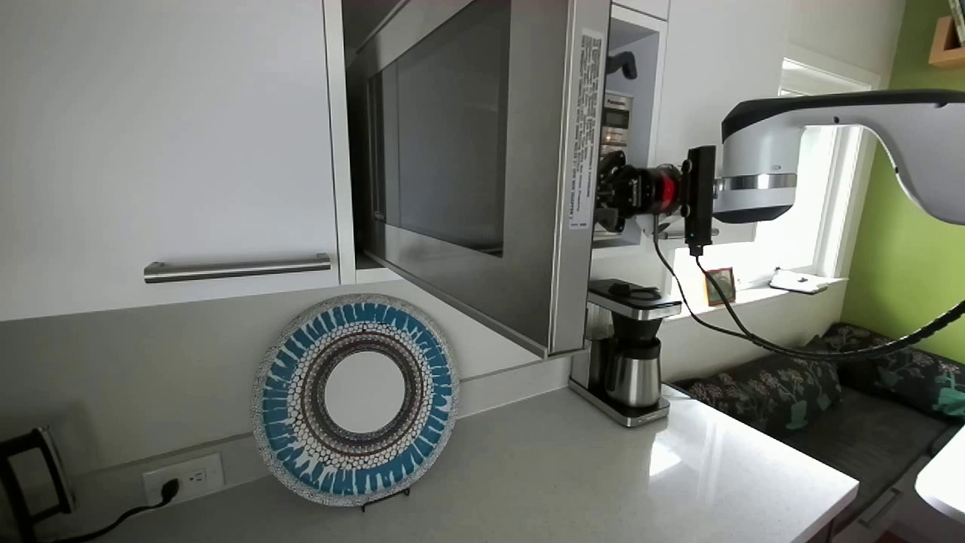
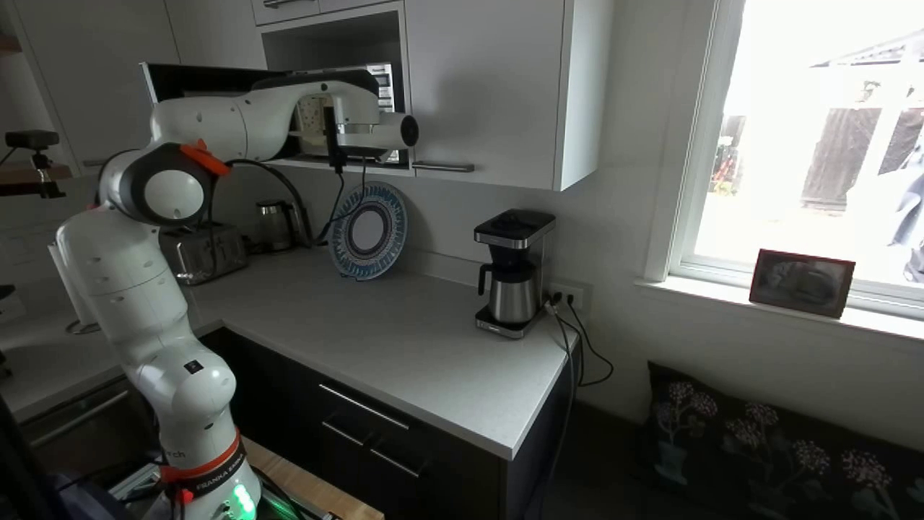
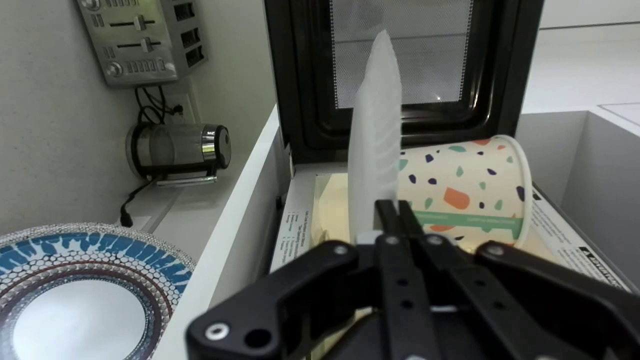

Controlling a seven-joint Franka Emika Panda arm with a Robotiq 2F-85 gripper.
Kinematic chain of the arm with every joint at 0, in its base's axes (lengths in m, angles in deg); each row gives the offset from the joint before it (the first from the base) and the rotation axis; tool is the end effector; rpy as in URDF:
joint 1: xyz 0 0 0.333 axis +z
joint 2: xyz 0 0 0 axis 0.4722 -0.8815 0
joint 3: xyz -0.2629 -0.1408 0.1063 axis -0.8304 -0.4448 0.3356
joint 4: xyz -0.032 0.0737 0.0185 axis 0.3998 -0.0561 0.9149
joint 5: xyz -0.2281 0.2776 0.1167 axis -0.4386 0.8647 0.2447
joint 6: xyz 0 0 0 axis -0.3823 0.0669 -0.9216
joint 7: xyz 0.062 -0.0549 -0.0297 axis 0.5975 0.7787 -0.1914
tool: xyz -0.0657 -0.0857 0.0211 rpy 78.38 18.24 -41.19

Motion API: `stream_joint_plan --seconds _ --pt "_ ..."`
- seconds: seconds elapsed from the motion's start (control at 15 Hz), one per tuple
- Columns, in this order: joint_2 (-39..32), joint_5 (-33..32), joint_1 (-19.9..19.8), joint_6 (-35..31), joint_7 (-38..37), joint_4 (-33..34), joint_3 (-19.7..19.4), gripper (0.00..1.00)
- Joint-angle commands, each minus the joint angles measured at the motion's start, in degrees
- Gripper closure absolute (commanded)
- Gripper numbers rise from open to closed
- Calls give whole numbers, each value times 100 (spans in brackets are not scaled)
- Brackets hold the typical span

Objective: Put the plate and the cup in the microwave

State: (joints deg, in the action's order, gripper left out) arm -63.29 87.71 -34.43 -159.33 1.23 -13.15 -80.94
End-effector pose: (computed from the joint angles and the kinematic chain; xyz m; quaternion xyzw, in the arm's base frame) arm 0.5145 0.0074 0.7139 -0.7196 0.0901 -0.0521 0.6866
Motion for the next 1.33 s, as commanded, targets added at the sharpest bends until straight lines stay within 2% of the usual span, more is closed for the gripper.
stream_joint_plan --seconds 0.0,1.27 --pt "-33 -27 109 -476 -269 113 89 100" --pt "39 -209 492 -2577 -523 82 540 100"
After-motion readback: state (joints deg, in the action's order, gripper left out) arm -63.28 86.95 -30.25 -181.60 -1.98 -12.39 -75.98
